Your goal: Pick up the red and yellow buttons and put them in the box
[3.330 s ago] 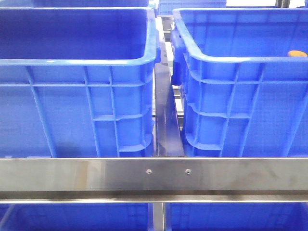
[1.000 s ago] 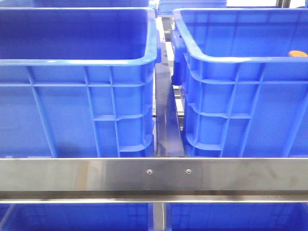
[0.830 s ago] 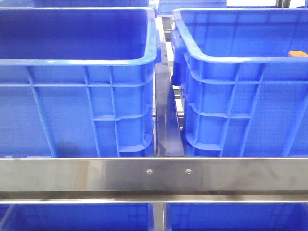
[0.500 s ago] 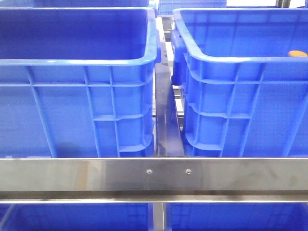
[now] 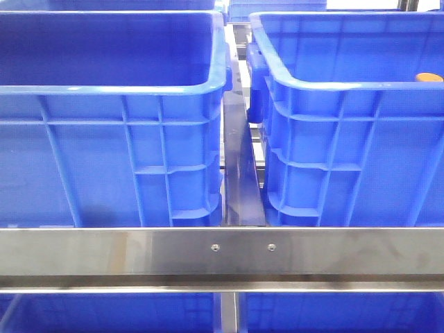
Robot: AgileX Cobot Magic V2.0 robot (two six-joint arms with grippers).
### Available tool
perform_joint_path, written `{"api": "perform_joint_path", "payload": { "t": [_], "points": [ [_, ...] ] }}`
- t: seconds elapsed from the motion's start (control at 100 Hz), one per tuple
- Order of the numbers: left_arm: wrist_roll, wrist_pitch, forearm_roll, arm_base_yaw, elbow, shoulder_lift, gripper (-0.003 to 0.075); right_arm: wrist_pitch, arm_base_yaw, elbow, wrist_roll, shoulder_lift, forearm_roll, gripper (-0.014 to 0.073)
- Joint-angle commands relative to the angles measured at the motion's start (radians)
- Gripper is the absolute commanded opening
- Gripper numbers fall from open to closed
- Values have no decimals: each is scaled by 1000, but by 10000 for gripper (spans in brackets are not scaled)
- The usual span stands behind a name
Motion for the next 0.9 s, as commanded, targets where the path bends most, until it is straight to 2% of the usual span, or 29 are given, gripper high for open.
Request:
{"api": "perform_joint_path", "payload": {
  "t": [0.0, 0.43, 0.51, 0.6, 0.67, 0.89],
  "points": [
    [-10, -81, -9, 1, 48, -34, -19, 28, -6, -25, -3, 1, 106, -68],
    [-10, -81, -9, 1, 48, -34, -19, 14, -6, -25, -3, 1, 104, -68],
    [-10, -81, -9, 1, 48, -34, -19, 15, -6, -25, 9, 1, 61, -68],
    [-10, -81, -9, 1, 48, -34, -19, 22, -6, -25, 81, 1, -78, -68],
    [-10, -81, -9, 1, 48, -34, -19, 21, -6, -25, 201, 1, -218, -68],
    [-10, -81, -9, 1, 48, -34, -19, -45, -6, -25, 772, 0, -756, -68]
  ]
}}
